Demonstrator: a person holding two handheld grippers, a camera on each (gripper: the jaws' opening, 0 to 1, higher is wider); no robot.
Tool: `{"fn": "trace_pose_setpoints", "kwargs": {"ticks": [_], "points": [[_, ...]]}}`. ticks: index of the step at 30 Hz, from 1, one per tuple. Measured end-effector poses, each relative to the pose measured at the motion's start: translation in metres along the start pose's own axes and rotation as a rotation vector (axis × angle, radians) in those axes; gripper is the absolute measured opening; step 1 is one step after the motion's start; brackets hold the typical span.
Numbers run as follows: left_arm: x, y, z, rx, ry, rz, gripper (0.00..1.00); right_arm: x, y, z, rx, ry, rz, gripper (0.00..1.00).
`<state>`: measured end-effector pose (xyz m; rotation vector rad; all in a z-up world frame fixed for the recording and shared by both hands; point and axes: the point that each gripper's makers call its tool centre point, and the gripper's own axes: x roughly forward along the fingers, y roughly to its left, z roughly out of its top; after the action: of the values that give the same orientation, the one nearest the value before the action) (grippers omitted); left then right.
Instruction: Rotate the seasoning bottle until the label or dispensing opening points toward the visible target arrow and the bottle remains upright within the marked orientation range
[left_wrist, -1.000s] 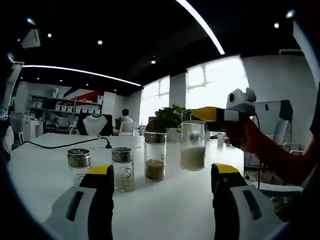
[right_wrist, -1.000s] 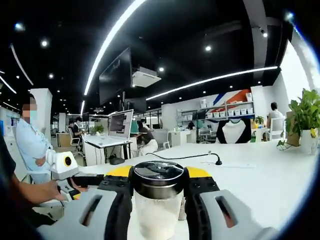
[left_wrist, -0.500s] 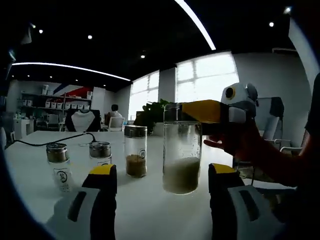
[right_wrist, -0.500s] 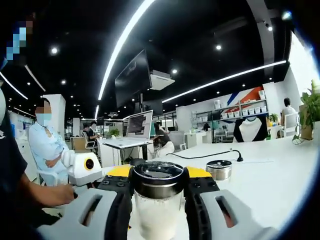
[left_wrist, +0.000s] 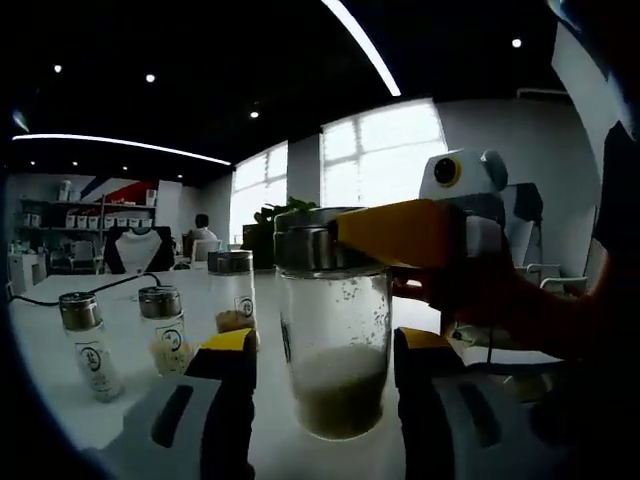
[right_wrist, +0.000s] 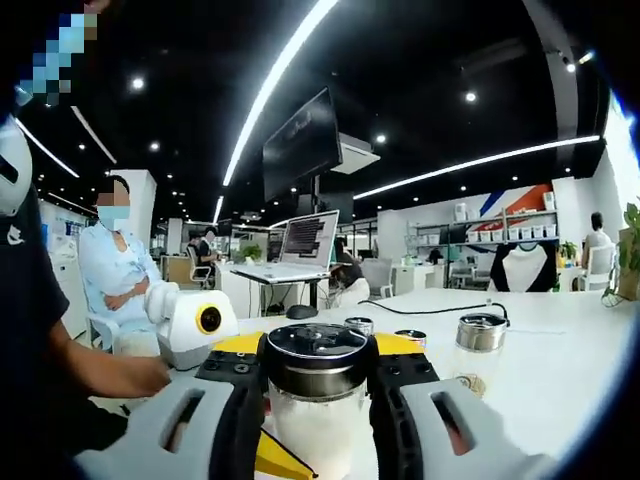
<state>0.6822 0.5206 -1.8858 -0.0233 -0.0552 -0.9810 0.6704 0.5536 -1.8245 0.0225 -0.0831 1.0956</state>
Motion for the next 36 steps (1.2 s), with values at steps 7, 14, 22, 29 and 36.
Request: {"fn": "trace_pose_setpoints", "kwargs": {"ticks": [7, 14, 22, 29, 36], "points": [[-0.003, -0.008, 0.005, 0.065, -0.022, -0.03, 0.45, 0.003, 0.006, 0.002, -0.001, -0.019, 0.029, 0.37], [-0.006, -0.002, 0.008, 0.099, 0.011, 0.029, 0.45, 0.007, 0.01, 0.003, -0.02, -0.059, 0.027, 0.37], [-0.011, 0.018, 0.011, 0.193, 0.029, 0.215, 0.44, 0.016, 0.001, 0.006, -0.039, -0.105, -0.063, 0.38], [-0.012, 0.025, 0.017, 0.244, 0.009, 0.322, 0.43, 0.025, 0.001, 0.006, -0.058, -0.134, -0.131, 0.48], [-0.016, 0.027, 0.027, 0.263, -0.053, 0.375, 0.43, 0.03, -0.001, -0.003, -0.055, -0.089, -0.166, 0.45]]}}
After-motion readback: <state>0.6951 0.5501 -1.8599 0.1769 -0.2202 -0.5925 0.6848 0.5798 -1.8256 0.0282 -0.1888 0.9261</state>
